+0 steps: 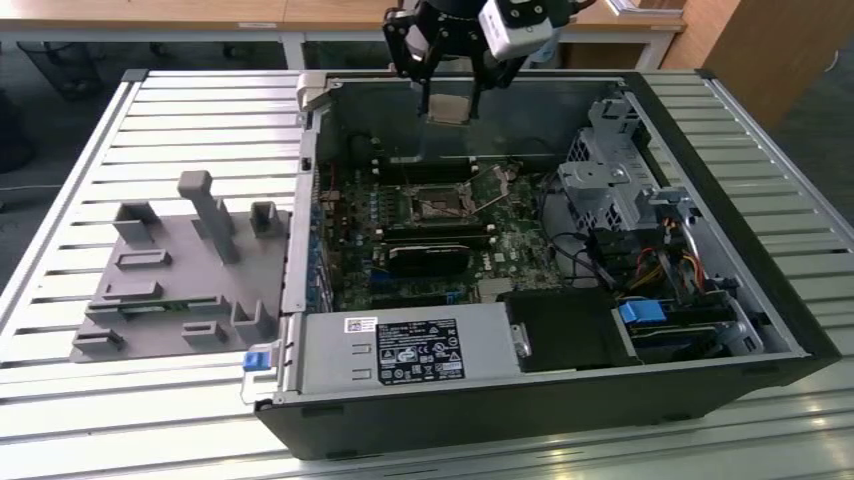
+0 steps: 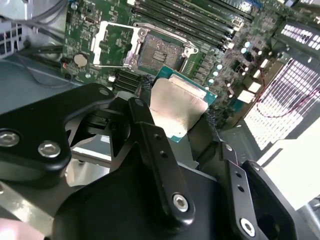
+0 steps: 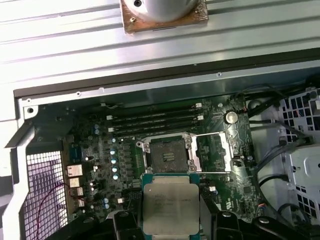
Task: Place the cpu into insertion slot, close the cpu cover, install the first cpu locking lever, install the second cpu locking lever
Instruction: 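Place the cpu into insertion slot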
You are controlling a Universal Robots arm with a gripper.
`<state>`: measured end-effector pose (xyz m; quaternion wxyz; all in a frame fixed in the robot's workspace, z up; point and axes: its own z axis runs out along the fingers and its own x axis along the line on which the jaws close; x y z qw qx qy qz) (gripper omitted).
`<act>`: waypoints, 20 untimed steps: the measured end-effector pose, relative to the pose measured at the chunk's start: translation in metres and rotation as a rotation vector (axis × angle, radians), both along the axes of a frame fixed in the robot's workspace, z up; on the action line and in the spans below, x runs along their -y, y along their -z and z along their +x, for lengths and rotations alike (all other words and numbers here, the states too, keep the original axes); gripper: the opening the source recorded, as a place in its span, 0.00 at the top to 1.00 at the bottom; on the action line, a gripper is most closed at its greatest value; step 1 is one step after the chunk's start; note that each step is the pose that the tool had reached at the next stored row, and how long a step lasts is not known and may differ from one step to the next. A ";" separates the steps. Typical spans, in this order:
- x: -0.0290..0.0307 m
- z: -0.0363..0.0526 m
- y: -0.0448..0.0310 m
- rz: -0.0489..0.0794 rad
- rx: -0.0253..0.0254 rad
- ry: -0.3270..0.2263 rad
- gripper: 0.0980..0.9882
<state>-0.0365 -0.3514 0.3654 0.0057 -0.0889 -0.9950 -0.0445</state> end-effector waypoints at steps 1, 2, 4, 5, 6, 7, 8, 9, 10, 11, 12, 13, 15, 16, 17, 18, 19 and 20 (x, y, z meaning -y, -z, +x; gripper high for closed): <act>0.0000 0.0000 0.0001 0.000 0.0000 0.015 0.50; 0.0000 0.0000 0.0002 0.000 0.0000 0.029 0.50; 0.0000 0.0000 0.0003 -0.001 0.0001 0.054 0.50; 0.0000 0.0000 0.0004 -0.001 0.0001 0.066 0.50; 0.0000 0.0000 0.0005 -0.002 0.0002 0.092 0.50; 0.0000 0.0000 0.0005 -0.003 0.0001 0.105 0.50; 0.0000 0.0000 0.0006 -0.003 0.0002 0.117 0.50; 0.0000 0.0000 0.0007 -0.004 0.0002 0.130 0.50; 0.0000 0.0000 0.0007 -0.004 0.0002 0.142 0.50; 0.0000 0.0000 0.0008 -0.005 0.0002 0.155 0.50; 0.0000 0.0000 0.0008 -0.006 0.0002 0.167 0.50; 0.0000 0.0000 0.0009 -0.006 0.0002 0.180 0.50; 0.0000 0.0000 0.0010 -0.007 0.0002 0.205 0.50; 0.0000 0.0000 0.0011 -0.008 0.0002 0.217 0.50; 0.0000 0.0000 0.0011 -0.008 0.0002 0.231 0.50; -0.0001 0.0000 0.0012 -0.009 0.0002 0.243 0.50; -0.0001 0.0000 0.0013 -0.009 0.0002 0.255 0.50; -0.0001 0.0000 0.0013 -0.010 0.0002 0.267 0.50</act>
